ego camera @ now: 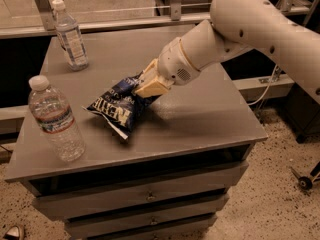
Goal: Move blue chip bag near water bottle
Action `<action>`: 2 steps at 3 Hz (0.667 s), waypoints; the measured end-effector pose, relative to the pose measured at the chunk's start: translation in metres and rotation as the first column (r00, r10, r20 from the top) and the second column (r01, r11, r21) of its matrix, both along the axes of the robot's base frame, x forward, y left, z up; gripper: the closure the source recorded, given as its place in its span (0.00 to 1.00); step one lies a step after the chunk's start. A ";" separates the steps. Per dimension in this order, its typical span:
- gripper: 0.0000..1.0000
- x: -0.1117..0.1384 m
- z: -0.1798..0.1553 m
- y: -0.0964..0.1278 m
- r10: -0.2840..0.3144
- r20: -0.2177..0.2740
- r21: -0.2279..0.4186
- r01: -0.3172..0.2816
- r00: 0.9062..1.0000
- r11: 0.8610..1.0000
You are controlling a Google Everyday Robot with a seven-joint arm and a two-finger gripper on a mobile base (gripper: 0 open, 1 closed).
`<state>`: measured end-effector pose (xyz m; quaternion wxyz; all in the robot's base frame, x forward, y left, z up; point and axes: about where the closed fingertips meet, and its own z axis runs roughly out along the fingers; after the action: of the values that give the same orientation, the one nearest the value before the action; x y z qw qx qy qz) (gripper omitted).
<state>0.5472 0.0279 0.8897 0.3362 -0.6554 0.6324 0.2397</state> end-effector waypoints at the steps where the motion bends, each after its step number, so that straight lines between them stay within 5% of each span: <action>1: 0.75 -0.005 -0.004 0.007 -0.003 -0.023 -0.003 0.003 1.000 1.000; 2: 0.44 -0.007 -0.007 0.010 -0.005 -0.039 -0.006 0.004 0.999 1.000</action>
Offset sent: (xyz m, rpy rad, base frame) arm -0.0078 0.0083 -0.0085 -0.0060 0.0489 -0.0147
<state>0.5397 0.0376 0.8825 0.3223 -0.6502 0.6410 0.2499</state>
